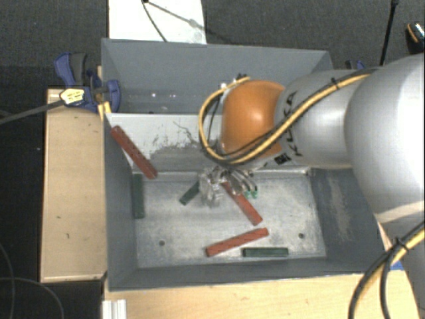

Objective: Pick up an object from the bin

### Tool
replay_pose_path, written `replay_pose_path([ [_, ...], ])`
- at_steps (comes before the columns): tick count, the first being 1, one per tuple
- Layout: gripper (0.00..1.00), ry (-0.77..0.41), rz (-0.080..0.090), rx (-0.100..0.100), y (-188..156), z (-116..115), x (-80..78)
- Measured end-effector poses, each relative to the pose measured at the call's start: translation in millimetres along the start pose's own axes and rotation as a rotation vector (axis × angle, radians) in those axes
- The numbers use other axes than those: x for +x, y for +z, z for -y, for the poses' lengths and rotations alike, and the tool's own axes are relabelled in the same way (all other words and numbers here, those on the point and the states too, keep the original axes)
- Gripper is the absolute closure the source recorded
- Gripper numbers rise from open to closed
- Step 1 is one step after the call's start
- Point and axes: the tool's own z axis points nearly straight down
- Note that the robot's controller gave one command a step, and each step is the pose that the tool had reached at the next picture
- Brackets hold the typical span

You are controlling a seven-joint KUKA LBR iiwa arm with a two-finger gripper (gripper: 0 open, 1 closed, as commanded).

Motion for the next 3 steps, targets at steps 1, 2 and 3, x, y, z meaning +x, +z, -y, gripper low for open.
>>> replay_pose_path([
  [1, 0.00, 0.004, -0.002, 0.000, 0.6, 0.0, 0.6],
  [2, 1.00, 0.009, 0.000, 0.000, 0.0, 0.0, 0.0],
  [3, 0.00, 0.012, -0.002, 0.000, 0.6, 0.0, 0.6],
])
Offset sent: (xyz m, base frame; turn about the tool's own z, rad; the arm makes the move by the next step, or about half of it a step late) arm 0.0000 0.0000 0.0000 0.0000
